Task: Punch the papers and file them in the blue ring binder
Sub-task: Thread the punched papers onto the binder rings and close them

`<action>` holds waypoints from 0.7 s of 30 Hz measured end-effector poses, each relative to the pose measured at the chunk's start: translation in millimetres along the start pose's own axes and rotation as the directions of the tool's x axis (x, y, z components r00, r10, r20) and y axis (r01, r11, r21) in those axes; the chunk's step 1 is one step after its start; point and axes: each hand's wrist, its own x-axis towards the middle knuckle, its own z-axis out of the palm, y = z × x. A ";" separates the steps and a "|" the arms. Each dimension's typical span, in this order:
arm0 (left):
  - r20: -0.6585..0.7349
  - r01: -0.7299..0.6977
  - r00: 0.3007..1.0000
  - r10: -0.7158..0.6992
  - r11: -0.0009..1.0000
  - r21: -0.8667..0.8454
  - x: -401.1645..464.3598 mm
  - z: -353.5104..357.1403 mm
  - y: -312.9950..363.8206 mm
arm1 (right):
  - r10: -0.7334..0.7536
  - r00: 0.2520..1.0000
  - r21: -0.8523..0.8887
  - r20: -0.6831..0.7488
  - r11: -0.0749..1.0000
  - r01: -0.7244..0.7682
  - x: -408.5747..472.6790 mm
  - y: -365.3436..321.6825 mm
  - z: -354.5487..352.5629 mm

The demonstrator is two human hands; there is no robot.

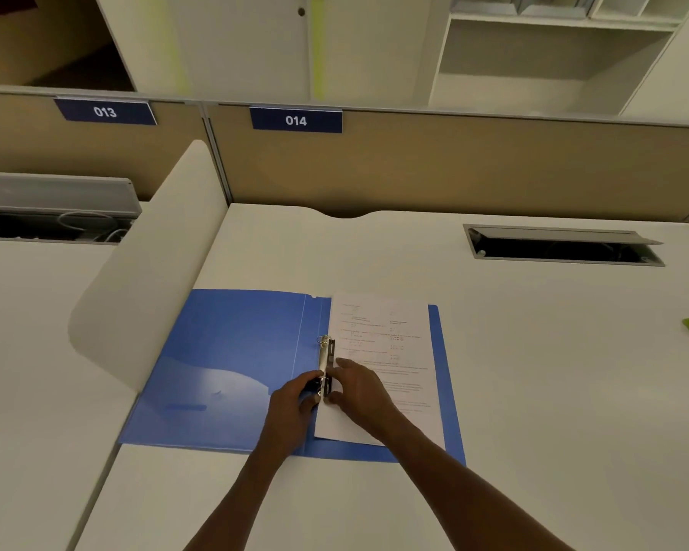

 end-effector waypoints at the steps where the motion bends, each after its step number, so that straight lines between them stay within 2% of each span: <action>1: -0.021 0.002 1.000 -0.002 1.000 -0.002 0.3 1.9 -3.4 | 0.004 1.000 0.013 -0.013 1.000 -0.004 0.1 -1.2 0.6; 7: -0.057 0.134 0.988 -0.143 0.983 -0.129 9.7 14.0 -17.6 | 0.027 0.997 -0.028 -0.069 0.999 -0.029 9.0 2.3 3.3; 12: -0.037 0.164 0.984 -0.174 0.968 -0.188 11.5 15.7 -18.7 | 0.000 0.998 -0.033 -0.056 0.999 -0.001 7.9 2.3 3.3; 16: -0.030 0.184 0.978 -0.204 0.927 -0.326 7.6 13.7 -14.2 | 0.004 0.999 -0.108 -0.046 0.994 -0.009 12.0 2.1 6.5; 19: -0.012 0.185 0.980 -0.198 0.932 -0.311 7.6 13.9 -20.1 | 0.012 0.999 -0.141 -0.039 0.990 -0.017 16.0 0.5 6.5; 21: 0.006 0.245 0.966 -0.260 0.903 -0.353 10.5 15.1 -25.1 | 0.014 0.999 -0.159 -0.035 0.987 -0.019 17.0 0.0 7.0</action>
